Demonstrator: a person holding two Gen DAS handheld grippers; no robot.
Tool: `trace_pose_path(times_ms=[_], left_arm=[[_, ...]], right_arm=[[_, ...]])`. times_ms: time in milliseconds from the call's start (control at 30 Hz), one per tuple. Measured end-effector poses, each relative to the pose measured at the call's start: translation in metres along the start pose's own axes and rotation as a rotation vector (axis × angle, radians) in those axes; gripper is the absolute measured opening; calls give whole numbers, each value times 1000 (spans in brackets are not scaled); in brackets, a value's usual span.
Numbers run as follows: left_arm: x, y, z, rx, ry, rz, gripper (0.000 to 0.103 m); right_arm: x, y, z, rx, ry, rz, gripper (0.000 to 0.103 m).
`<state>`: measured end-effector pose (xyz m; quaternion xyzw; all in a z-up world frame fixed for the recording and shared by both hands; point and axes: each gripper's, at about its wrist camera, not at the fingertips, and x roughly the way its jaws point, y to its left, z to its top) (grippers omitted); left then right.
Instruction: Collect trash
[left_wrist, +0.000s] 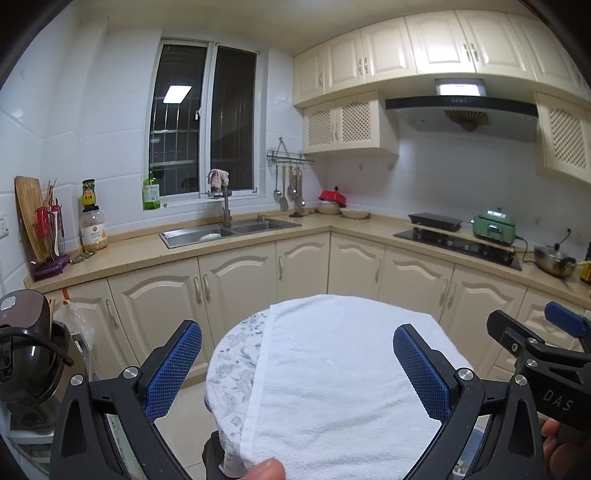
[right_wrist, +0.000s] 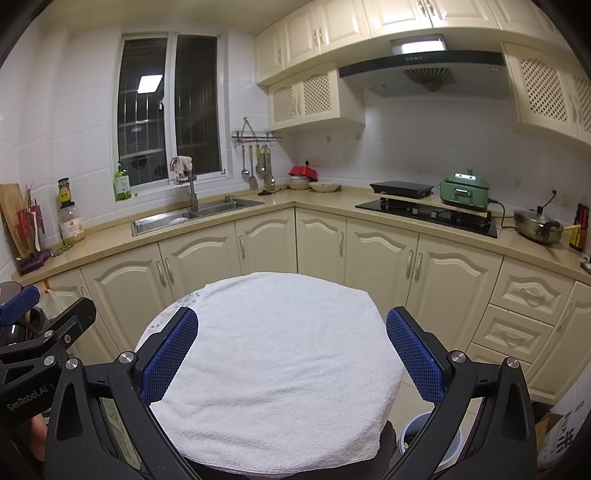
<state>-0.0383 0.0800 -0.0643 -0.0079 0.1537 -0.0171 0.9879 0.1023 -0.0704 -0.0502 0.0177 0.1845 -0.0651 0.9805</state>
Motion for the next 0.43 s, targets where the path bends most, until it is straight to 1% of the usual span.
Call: trace_pose_path(times_ms=[200, 333, 367, 433], left_arm=[[-3, 3, -6, -21, -23, -7, 102], [-8, 5, -15, -38, -32, -22, 102], [-14, 4, -22, -46, -36, -24, 102], [-16, 4, -24, -50, -40, -31, 102]], right_arm=[[-1, -1, 0, 1, 2, 2, 103], [-2, -1, 0, -2, 4, 6, 103], [-2, -1, 0, -2, 5, 8, 103], [-2, -1, -1, -2, 4, 11, 103]])
